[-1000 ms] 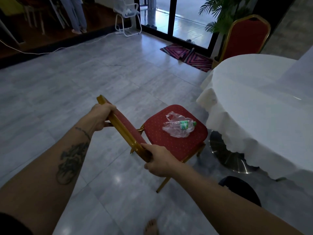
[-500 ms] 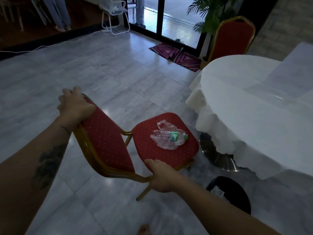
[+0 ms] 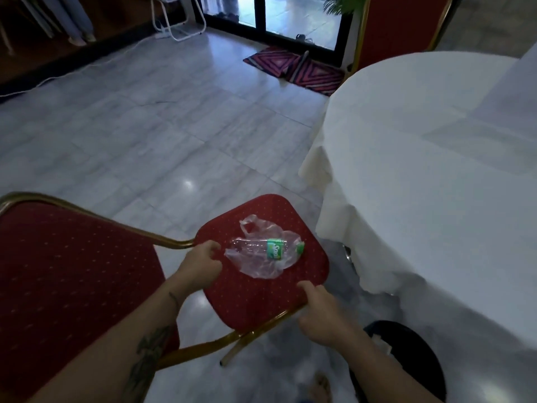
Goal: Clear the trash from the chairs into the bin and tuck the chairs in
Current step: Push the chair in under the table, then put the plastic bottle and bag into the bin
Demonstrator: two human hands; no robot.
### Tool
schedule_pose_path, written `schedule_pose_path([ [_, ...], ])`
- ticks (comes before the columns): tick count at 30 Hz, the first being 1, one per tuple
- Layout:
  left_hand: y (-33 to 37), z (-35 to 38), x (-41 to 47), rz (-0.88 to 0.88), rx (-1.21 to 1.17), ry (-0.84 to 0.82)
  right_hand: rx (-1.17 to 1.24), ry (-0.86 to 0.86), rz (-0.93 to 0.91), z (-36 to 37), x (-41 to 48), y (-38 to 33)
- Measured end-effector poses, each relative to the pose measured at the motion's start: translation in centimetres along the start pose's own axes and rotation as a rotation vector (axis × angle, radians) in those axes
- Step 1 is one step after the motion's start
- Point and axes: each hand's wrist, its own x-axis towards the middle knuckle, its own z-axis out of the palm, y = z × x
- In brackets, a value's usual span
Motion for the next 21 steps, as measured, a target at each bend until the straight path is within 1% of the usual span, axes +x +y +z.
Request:
schedule_pose_path([
  [3,-1.4,6.5,3.3,-0.005,-0.035,-0.010,0.040,0.079,0.024,0.5,5.3,2.5],
  [5,-2.3,11.0,5.5,-0.038,-0.032,-0.009,0.008,0.099,0.016,1.1,9.3,3.5],
  [9,-3.5,17.9,9.0,-0.041,0.005,0.145,-0.159,0.192,-0.090,2.1,16.5,3.9],
  [10,-4.0,19.2,9.9,-0.041,0.007,0.162,-0.192,0.222,-0.128,2.4,18.2,3.7],
  [14,-5.7,23.6,12.7,-0.105,0.013,0.171,-0.319,0.272,-0.251,3.4,23.9,2.5],
  [18,-5.8,26.3,14.0,-0.150,0.111,0.293,-0.377,0.224,-0.267,4.5,27.4,2.8],
  [21,-5.4,26.0,14.4,-0.150,0.142,0.306,-0.374,0.252,-0.267,4.9,28.0,3.8],
])
